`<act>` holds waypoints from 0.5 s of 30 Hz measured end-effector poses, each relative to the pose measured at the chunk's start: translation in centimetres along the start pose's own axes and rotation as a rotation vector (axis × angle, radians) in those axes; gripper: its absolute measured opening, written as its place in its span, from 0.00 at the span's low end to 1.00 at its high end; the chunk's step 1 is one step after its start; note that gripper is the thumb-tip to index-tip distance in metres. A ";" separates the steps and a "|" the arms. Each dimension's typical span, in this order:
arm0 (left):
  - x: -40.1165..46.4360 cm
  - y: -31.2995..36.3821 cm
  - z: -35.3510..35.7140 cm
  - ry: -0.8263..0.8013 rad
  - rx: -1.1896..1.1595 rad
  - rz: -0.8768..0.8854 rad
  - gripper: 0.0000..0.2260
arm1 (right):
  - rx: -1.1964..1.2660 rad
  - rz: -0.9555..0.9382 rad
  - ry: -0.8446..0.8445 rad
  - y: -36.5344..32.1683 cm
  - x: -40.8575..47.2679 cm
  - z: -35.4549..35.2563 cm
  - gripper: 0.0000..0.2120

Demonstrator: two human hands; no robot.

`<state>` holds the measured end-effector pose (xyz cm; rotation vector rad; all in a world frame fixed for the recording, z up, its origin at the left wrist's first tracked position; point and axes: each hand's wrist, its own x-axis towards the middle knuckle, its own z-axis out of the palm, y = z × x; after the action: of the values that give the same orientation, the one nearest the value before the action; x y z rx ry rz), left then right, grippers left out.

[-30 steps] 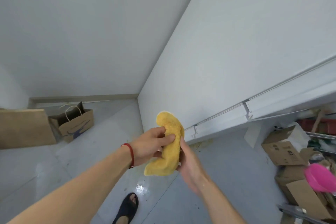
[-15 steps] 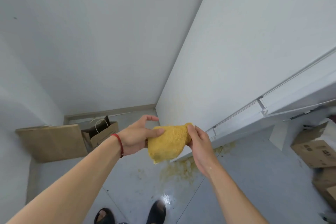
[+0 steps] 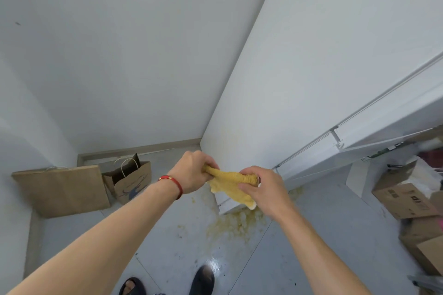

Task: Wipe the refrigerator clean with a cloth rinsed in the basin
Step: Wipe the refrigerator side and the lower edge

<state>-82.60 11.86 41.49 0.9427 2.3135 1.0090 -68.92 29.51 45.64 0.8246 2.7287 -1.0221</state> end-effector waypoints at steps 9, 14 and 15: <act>1.9 3.4 0.4 -0.202 -1.030 -0.217 0.13 | 1.379 0.240 -0.315 0.8 -1.7 -1.5 0.42; 2.9 3.5 2.4 0.167 -0.455 -0.334 0.09 | 1.303 0.514 0.011 1.0 -2.4 -0.3 0.22; 2.9 3.1 2.4 0.183 -0.539 -0.378 0.09 | 1.237 0.480 0.105 0.7 -2.4 -1.8 0.17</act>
<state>-81.77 16.66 41.93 0.1994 2.0669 1.4792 -66.32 30.03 47.33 1.5341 1.5114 -2.5028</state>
